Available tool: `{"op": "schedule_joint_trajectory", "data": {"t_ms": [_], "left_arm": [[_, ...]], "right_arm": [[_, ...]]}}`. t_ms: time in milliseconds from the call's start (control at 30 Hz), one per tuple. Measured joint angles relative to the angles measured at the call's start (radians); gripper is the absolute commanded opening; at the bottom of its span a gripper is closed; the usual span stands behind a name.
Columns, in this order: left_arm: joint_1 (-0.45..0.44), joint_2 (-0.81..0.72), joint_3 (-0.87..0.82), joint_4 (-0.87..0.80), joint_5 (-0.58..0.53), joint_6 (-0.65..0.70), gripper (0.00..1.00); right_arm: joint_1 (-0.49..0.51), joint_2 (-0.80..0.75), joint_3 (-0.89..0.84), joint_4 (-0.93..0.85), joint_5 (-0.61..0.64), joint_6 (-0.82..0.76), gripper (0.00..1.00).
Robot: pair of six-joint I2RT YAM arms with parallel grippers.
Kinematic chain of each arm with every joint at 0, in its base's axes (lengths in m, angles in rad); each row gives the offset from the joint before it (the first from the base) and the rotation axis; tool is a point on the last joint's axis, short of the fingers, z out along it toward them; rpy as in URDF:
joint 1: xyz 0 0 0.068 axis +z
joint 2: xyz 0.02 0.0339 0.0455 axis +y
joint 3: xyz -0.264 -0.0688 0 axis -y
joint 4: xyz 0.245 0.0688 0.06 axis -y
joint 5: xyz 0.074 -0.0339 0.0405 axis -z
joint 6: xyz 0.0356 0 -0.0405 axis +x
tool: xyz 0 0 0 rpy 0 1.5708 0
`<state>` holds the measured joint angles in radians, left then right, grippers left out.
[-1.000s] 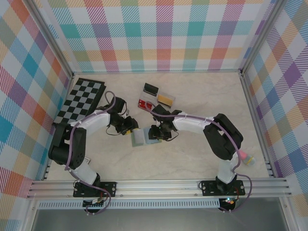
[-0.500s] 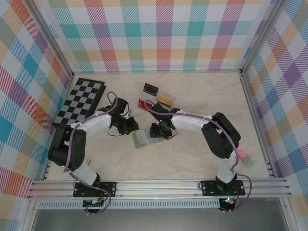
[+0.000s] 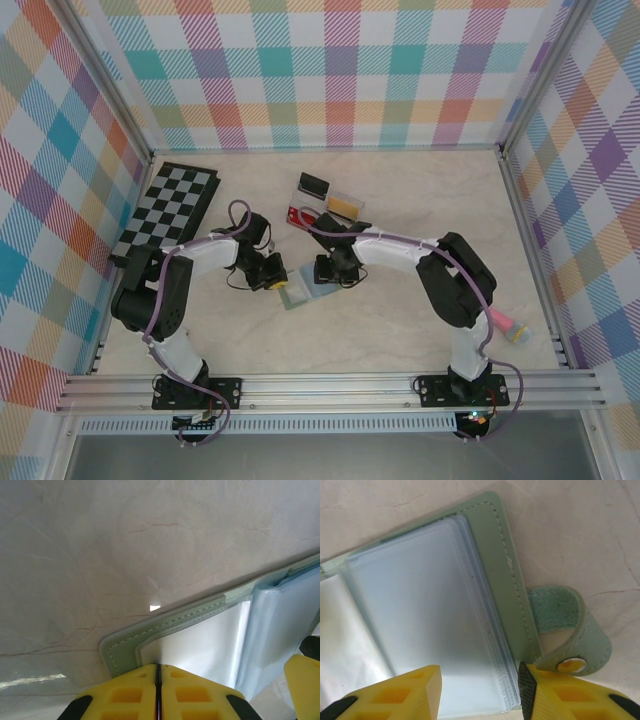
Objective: Take the credit cards out of the card holder
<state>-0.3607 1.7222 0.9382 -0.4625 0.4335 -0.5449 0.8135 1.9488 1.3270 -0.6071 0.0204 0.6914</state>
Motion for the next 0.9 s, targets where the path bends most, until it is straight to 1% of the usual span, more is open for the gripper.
{"op": "schedule_joint_trajectory", "data": {"t_ms": [133,200,400,567,667,733,833,867,900], "left_arm": [[0.000,0.002,0.000,0.001,0.001,0.000,0.08],[0.000,0.003,0.000,0.002,0.002,0.000,0.06],[0.000,0.006,0.000,0.003,0.005,0.000,0.03],[0.002,0.012,0.001,0.005,0.015,0.000,0.02],[0.003,0.018,0.007,0.002,0.019,0.000,0.02],[0.004,0.022,0.014,-0.005,0.021,0.000,0.03],[0.004,0.029,0.029,-0.023,0.020,0.004,0.08],[0.004,0.032,0.035,-0.031,0.018,0.008,0.12],[0.003,0.034,0.041,-0.037,0.016,0.010,0.17]], "right_arm": [[0.000,0.020,0.017,-0.016,0.001,-0.009,0.44],[0.001,0.021,0.022,-0.016,-0.007,-0.019,0.39],[0.015,0.023,0.024,0.000,-0.069,-0.049,0.20],[0.022,0.023,0.024,0.037,-0.128,-0.071,0.14],[0.022,0.023,0.023,0.045,-0.142,-0.072,0.14],[0.022,0.023,0.023,0.045,-0.138,-0.071,0.16],[0.022,0.021,0.023,0.045,-0.120,-0.071,0.27],[0.022,0.017,0.021,0.046,-0.113,-0.070,0.30],[0.022,0.006,0.016,0.045,-0.106,-0.069,0.35]]}}
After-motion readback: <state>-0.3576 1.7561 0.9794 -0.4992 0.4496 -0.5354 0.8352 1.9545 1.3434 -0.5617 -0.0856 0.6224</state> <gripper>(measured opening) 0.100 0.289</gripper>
